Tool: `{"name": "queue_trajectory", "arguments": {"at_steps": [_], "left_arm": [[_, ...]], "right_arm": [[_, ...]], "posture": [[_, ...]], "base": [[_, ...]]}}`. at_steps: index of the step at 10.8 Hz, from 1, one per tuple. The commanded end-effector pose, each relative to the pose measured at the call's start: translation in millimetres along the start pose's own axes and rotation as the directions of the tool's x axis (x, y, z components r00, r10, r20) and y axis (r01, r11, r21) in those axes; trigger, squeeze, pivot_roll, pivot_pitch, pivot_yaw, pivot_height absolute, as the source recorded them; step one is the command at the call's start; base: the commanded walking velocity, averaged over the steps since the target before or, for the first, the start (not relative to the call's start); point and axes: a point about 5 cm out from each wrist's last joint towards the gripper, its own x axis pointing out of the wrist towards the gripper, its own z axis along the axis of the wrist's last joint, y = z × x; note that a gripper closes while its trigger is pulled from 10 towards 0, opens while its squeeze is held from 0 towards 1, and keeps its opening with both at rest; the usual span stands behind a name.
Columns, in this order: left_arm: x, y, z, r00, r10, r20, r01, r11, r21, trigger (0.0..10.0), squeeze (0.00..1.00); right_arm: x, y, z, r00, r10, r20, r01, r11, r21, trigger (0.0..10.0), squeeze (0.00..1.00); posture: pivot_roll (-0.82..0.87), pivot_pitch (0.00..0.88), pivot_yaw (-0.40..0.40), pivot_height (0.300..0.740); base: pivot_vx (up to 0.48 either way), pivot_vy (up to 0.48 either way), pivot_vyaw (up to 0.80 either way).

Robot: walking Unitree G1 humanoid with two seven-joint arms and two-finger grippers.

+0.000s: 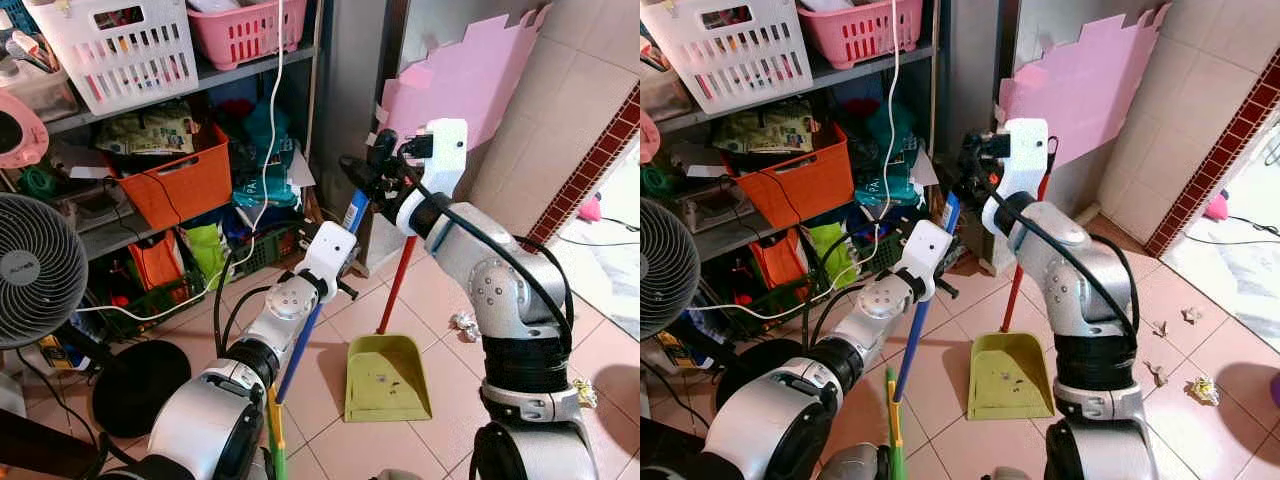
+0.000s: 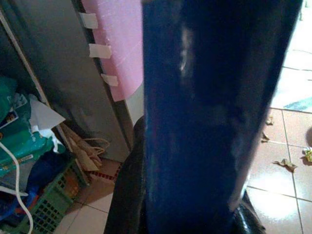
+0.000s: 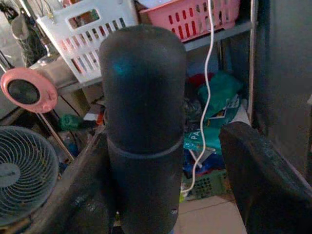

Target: Sweep floor

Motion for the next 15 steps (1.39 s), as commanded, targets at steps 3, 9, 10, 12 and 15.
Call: {"name": "queue_trajectory", "arguments": {"at_steps": [3, 9, 10, 12, 15], "left_arm": [[11.5, -14.9, 23, 0.996, -0.042, 0.084, 0.042, 0.999, 0.010, 0.0, 0.00], [11.0, -13.9, 23, 0.996, -0.041, 0.081, 0.040, 0.999, 0.008, 0.0, 0.00], [11.0, -14.1, 22, 0.996, -0.042, 0.081, 0.041, 0.999, 0.009, 0.0, 0.00], [11.2, -14.4, 23, 0.996, -0.042, 0.082, 0.042, 0.999, 0.009, 0.0, 0.00], [11.3, -15.0, 23, 0.996, -0.043, 0.081, 0.042, 0.999, 0.008, 0.0, 0.00]], "right_arm": [[-6.3, -0.3, 12, 0.998, -0.034, 0.061, 0.030, 0.998, 0.061, 10.0, 0.00], [-12.2, 10.6, 3, 0.997, 0.038, 0.074, -0.043, 0.996, 0.074, 9.0, 0.00], [-11.1, 11.8, -2, 0.997, 0.041, 0.071, -0.046, 0.996, 0.070, 0.0, 0.00], [-6.8, 14.2, -7, 0.997, 0.043, 0.071, -0.047, 0.997, 0.059, 0.0, 0.00], [-1.5, 19.0, -5, 0.994, 0.053, 0.094, -0.059, 0.996, 0.061, 0.0, 0.00]], "posture": [[-0.21, 0.000, 0.037, 0.740], [-0.20, 0.000, 0.040, 0.740], [-0.20, 0.000, 0.040, 0.740], [-0.20, 0.000, 0.039, 0.740], [-0.20, 0.000, 0.037, 0.740]], "base": [[0.000, 0.000, 0.00], [0.000, 0.000, 0.00], [0.000, 0.000, 0.00], [0.000, 0.000, 0.00], [0.000, 0.000, 0.00]]}}
